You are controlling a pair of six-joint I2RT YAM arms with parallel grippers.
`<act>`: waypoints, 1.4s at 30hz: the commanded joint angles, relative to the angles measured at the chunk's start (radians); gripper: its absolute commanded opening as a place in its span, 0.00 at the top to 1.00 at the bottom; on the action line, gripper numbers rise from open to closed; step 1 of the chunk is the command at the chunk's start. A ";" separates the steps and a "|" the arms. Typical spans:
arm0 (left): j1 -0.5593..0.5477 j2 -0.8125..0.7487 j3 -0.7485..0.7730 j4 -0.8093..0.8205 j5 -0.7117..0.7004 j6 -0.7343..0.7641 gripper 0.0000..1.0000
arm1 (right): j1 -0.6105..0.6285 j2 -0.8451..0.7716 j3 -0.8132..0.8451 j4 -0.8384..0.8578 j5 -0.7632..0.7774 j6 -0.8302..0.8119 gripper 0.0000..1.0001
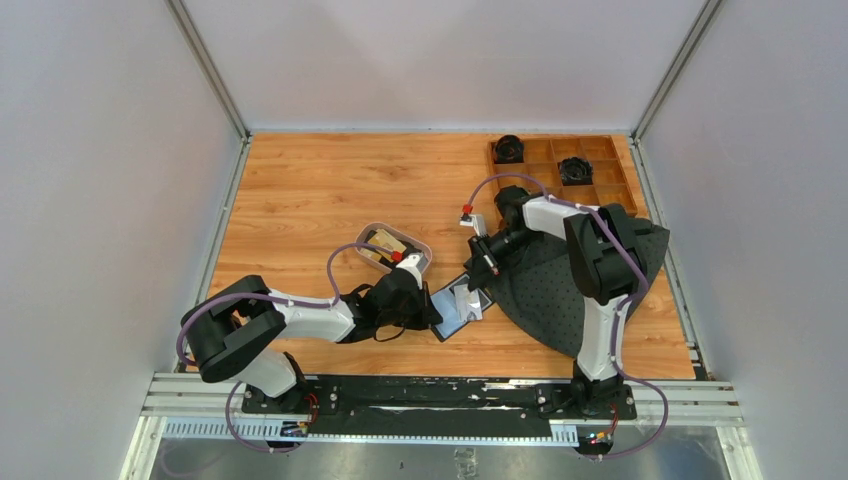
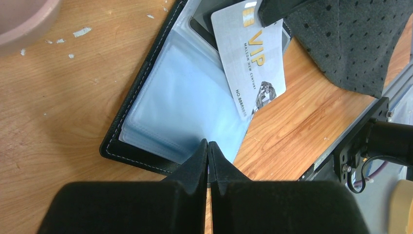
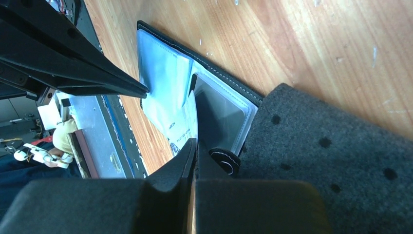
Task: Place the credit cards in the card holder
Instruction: Insert the credit card into the card holder.
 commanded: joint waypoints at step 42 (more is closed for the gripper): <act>-0.010 -0.042 0.005 -0.038 -0.056 0.049 0.95 | 0.137 0.118 0.065 0.019 -0.031 0.084 1.00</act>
